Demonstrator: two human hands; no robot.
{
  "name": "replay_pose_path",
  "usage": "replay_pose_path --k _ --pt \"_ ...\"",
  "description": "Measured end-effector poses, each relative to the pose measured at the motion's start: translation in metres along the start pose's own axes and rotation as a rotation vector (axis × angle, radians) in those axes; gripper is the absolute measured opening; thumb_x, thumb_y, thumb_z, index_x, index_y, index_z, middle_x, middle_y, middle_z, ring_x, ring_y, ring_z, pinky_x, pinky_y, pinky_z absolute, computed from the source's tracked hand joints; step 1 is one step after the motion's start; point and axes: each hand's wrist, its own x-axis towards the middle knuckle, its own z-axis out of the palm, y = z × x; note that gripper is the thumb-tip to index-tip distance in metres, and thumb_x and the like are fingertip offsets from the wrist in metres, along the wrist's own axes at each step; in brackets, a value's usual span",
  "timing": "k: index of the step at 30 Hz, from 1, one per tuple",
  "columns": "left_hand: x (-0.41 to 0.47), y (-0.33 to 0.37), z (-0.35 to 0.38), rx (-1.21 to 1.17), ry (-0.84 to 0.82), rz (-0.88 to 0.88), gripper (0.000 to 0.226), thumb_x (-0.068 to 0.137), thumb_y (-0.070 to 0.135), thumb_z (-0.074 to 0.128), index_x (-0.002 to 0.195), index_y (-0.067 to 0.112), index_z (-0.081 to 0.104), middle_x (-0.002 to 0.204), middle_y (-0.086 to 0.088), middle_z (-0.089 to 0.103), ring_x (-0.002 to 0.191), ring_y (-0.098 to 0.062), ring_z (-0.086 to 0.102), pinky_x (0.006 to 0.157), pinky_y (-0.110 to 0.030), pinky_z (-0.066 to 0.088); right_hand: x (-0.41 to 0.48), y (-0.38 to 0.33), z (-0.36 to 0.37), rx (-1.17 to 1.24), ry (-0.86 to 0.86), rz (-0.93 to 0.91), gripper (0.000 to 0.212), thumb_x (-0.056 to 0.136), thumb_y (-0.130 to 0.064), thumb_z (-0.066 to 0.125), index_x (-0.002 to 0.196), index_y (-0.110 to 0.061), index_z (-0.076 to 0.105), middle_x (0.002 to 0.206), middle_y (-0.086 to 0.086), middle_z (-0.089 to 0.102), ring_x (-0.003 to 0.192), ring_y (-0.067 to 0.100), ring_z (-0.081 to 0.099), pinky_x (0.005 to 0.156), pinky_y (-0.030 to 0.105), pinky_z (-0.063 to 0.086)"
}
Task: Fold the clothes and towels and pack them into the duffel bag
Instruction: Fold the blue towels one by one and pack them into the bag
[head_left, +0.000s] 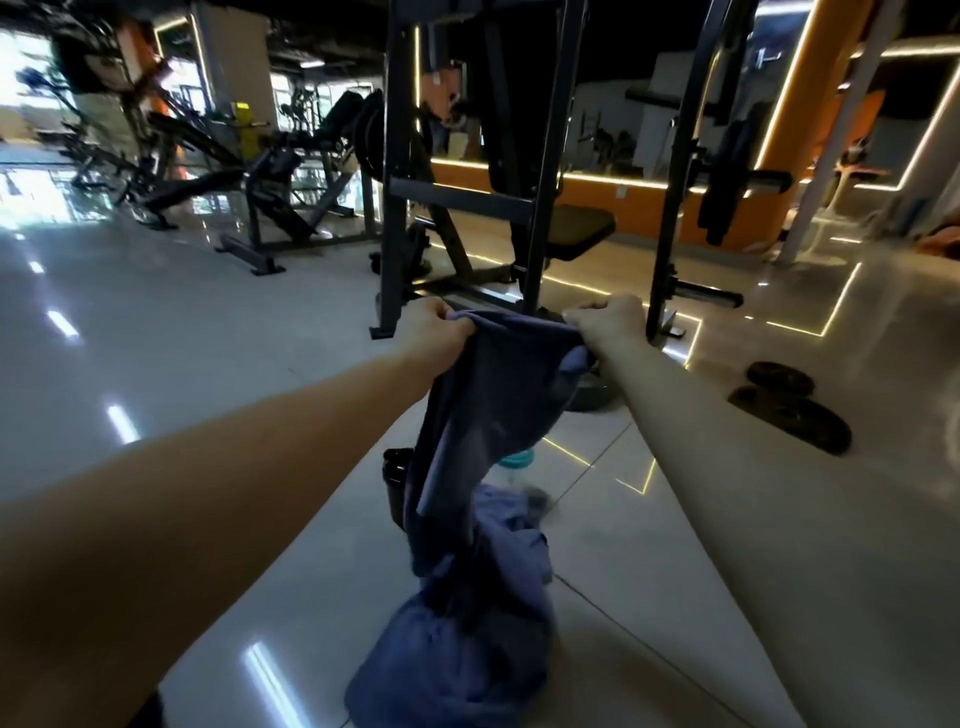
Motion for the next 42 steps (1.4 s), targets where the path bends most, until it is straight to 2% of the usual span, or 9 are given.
replay_pose_path --k 6,10,15,20,25,28,31,37,42 --pt "-0.007 0.035 -0.059 0.091 0.227 -0.003 0.037 0.090 0.009 0.056 0.059 0.020 0.039 0.061 -0.001 0.037 0.057 -0.018 0.037 0.052 -0.027 0.030 -0.045 -0.062 -0.012 -0.010 -0.502 -0.082 0.047 0.083 -0.057 0.072 0.094 -0.012 0.068 0.087 0.008 0.070 0.080 0.023 0.070 0.063 0.031 0.055" --pt "-0.019 0.055 -0.113 0.129 0.321 0.031 0.024 0.084 0.009 0.052 0.062 0.018 0.045 0.063 -0.002 0.043 0.060 -0.020 0.041 0.056 -0.028 0.033 -0.066 -0.095 -0.008 -0.327 -0.848 -0.177 0.045 0.077 -0.046 0.079 0.112 -0.018 0.069 0.106 0.005 0.071 0.093 0.019 0.071 0.071 0.031 0.057" --pt "-0.046 0.045 -0.179 0.161 0.325 0.018 0.014 0.086 0.011 0.058 0.084 0.025 0.061 0.094 -0.006 0.066 0.087 -0.025 0.062 0.078 -0.039 0.056 -0.079 -0.123 0.006 -0.111 -0.578 -0.265 0.008 0.092 -0.015 0.065 0.100 -0.016 0.064 0.102 0.009 0.065 0.096 0.023 0.063 0.072 0.030 0.048" --pt "-0.090 0.012 -0.211 0.233 0.176 -0.019 0.009 0.092 0.007 0.066 0.087 0.012 0.071 0.088 -0.009 0.068 0.077 -0.019 0.063 0.062 -0.027 0.052 -0.089 -0.135 0.021 0.035 -0.344 -0.244 0.017 0.094 -0.012 0.062 0.107 -0.008 0.072 0.099 0.006 0.065 0.097 0.023 0.064 0.070 0.029 0.050" --pt "-0.123 -0.023 -0.223 0.339 0.096 -0.072 0.010 0.094 0.009 0.063 0.088 0.013 0.070 0.081 -0.003 0.067 0.074 -0.017 0.060 0.060 -0.027 0.045 -0.106 -0.140 0.045 0.091 -0.211 -0.109 0.009 0.093 -0.019 0.068 0.100 -0.019 0.063 0.099 0.002 0.063 0.096 0.020 0.061 0.087 0.035 0.052" --pt "-0.138 -0.043 -0.224 0.382 0.036 -0.135 0.013 0.092 0.007 0.060 0.085 0.011 0.070 0.079 -0.005 0.067 0.073 -0.021 0.061 0.061 -0.029 0.048 -0.119 -0.131 0.066 0.172 -0.158 -0.021 0.022 0.092 -0.019 0.070 0.112 -0.014 0.061 0.104 0.005 0.060 0.102 0.021 0.058 0.084 0.033 0.045" --pt "-0.148 -0.070 -0.230 0.383 0.052 -0.204 0.014 0.090 0.004 0.059 0.088 0.006 0.073 0.085 -0.012 0.070 0.078 -0.025 0.063 0.068 -0.032 0.051 -0.130 -0.111 0.083 0.232 -0.219 0.087 0.027 0.089 -0.017 0.073 0.112 -0.010 0.059 0.107 0.008 0.061 0.101 0.025 0.059 0.081 0.036 0.046" --pt "-0.143 -0.092 -0.245 0.250 0.020 -0.284 0.014 0.098 0.008 0.058 0.092 0.007 0.071 0.083 -0.008 0.063 0.078 -0.022 0.057 0.074 -0.034 0.049 -0.126 -0.088 0.072 0.349 -0.626 0.218 0.022 0.088 -0.027 0.075 0.105 -0.014 0.069 0.095 0.005 0.071 0.082 0.017 0.067 0.070 0.030 0.055" --pt "-0.135 -0.094 -0.250 0.105 -0.048 -0.292 0.018 0.101 0.020 0.057 0.093 0.012 0.071 0.087 -0.008 0.065 0.080 -0.021 0.058 0.069 -0.030 0.045 -0.110 -0.078 0.084 0.378 -0.551 0.222 0.030 0.093 -0.041 0.068 0.098 -0.012 0.067 0.083 0.003 0.069 0.072 0.013 0.064 0.057 0.024 0.052"
